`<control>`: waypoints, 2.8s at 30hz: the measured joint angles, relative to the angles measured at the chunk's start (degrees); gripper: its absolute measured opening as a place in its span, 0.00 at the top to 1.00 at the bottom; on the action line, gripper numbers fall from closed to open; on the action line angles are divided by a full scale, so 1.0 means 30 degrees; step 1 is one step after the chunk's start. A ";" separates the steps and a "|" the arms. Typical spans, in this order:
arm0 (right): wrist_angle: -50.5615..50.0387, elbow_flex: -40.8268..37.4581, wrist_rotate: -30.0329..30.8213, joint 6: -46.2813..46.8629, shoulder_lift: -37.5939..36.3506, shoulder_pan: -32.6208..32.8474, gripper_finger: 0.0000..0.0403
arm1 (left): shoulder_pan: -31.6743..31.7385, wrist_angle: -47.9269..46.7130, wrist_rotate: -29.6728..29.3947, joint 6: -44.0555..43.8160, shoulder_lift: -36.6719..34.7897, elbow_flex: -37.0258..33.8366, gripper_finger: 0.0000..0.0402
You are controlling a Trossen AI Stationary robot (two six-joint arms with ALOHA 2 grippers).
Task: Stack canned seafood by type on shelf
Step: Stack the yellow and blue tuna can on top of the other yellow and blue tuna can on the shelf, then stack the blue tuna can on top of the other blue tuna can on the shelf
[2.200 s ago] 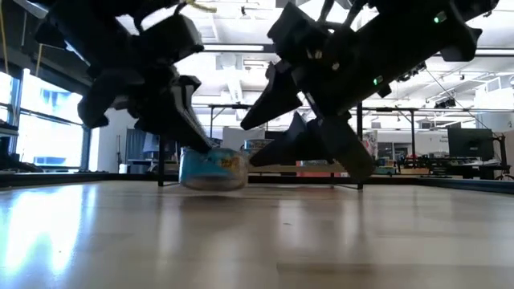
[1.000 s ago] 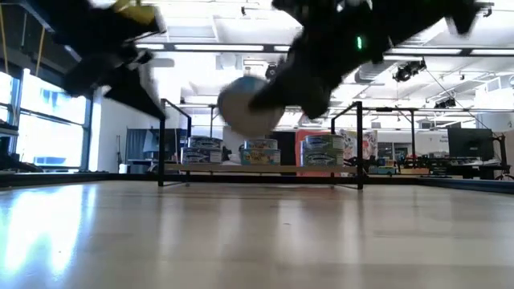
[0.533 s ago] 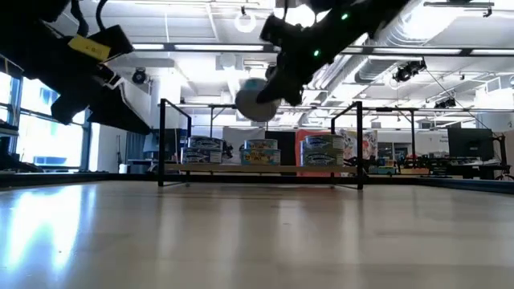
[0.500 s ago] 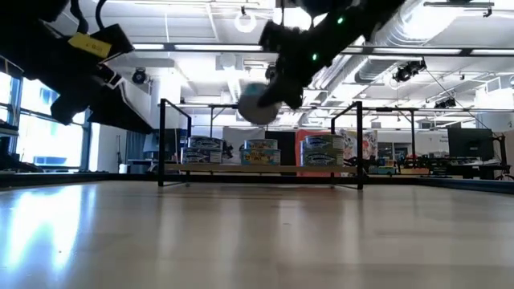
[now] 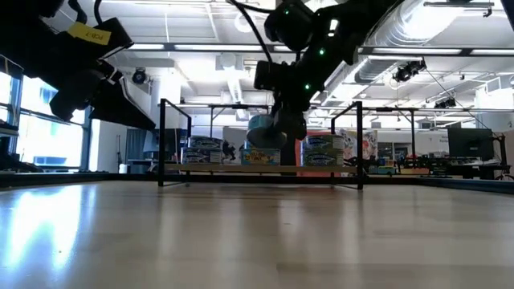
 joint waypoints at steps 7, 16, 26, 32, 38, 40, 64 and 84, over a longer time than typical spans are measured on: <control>0.0815 0.0022 0.0259 0.0073 0.0789 -0.0013 0.60 | -0.0005 0.0792 0.0000 0.0503 0.0000 0.0013 1.00; 0.2088 0.0000 -0.0697 0.0194 0.0956 -0.0087 0.47 | -0.0022 0.0945 0.0066 0.0692 0.0000 0.0015 1.00; 0.2885 0.0000 -0.2289 0.4460 0.0627 0.0887 0.47 | -0.0022 0.0945 0.0076 0.0685 0.0000 0.0015 1.00; 0.7987 -0.0843 -1.0769 1.0083 0.1190 0.2796 0.47 | -0.0291 0.1189 0.0375 0.0679 0.0000 0.0015 1.00; 1.3206 -0.2237 -0.9258 1.2355 0.3221 0.5864 0.50 | -0.2114 -0.1119 0.3157 0.0838 -0.0248 0.1400 1.00; 1.4057 -0.2257 -0.7775 1.2820 0.3901 0.6708 0.51 | -0.2836 -0.3277 0.5210 0.0473 -0.0277 0.2392 1.00; 1.6516 -0.2259 -0.3633 1.1366 0.5407 0.7652 0.51 | -0.5673 -0.4861 0.5034 -0.7845 0.3179 0.2597 1.00; 1.2179 -0.2251 -0.7740 1.6322 0.5415 0.3954 0.51 | -0.2879 -0.1760 0.9838 -0.6044 0.3834 0.1806 1.00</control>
